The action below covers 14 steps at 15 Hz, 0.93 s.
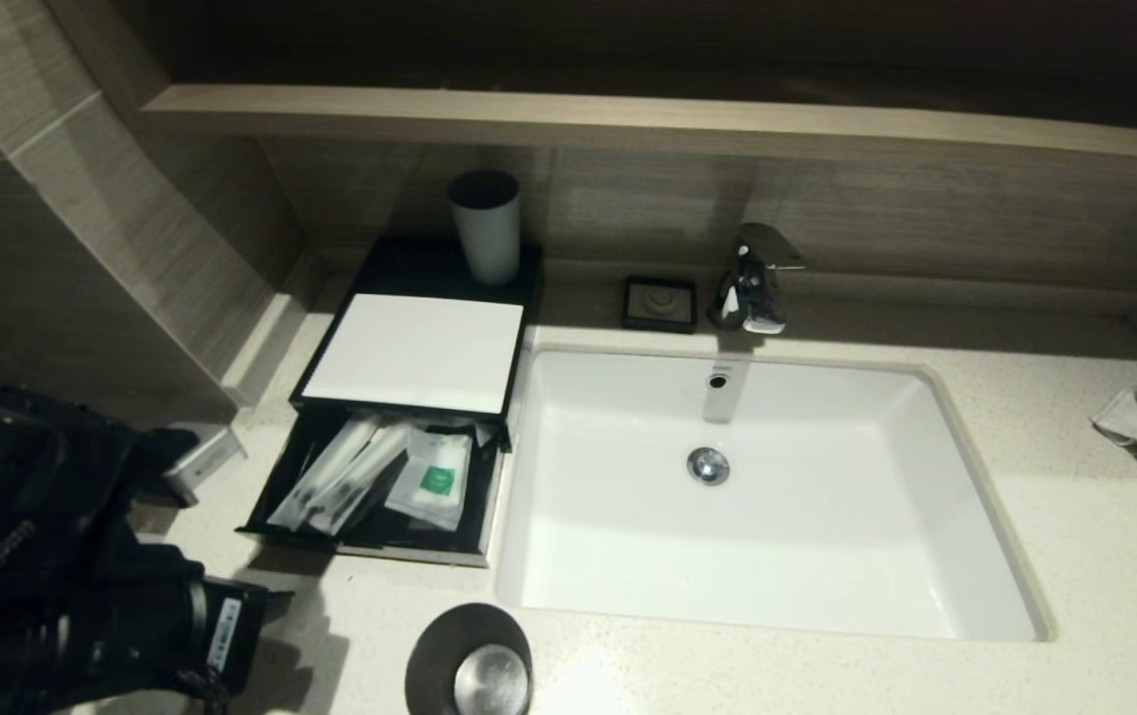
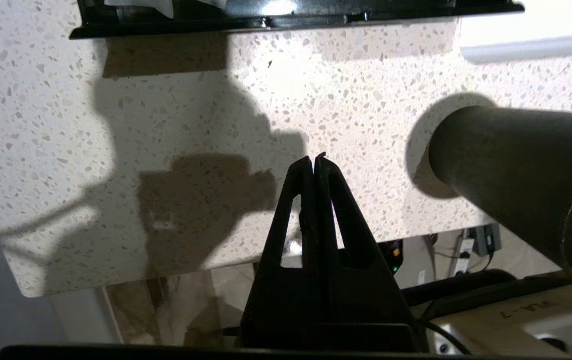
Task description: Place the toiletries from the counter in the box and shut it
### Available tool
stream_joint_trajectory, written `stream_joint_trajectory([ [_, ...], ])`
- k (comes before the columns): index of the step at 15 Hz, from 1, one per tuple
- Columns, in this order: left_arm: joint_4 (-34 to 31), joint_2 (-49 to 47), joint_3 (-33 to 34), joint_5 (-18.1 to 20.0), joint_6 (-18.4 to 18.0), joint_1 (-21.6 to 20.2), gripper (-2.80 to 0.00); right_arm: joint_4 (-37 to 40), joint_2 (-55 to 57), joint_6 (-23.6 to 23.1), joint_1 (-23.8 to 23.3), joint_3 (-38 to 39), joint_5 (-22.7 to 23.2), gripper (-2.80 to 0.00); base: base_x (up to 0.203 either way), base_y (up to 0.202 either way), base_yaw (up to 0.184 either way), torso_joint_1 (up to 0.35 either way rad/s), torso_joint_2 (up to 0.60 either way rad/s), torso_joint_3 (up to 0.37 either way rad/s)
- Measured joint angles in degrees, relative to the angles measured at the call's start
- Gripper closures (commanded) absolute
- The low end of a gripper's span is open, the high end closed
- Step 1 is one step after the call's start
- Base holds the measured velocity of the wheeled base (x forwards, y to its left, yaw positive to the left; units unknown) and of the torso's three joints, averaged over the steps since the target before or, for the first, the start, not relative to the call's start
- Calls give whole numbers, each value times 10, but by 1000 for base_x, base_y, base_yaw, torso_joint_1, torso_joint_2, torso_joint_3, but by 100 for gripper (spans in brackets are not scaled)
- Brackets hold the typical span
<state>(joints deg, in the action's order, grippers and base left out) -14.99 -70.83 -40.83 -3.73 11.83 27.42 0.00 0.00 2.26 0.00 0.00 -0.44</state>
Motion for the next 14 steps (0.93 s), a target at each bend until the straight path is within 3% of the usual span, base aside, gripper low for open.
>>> stream_joint_trajectory([
  [5, 5, -44, 1, 21, -2, -9, 0, 0, 0, 0, 0, 0, 0, 0, 0, 0, 0, 0, 0, 0],
  [14, 64, -124, -14, 20, -15, -31, 0, 0, 0, 0, 0, 0, 0, 0, 0, 0, 0, 0, 0, 0],
])
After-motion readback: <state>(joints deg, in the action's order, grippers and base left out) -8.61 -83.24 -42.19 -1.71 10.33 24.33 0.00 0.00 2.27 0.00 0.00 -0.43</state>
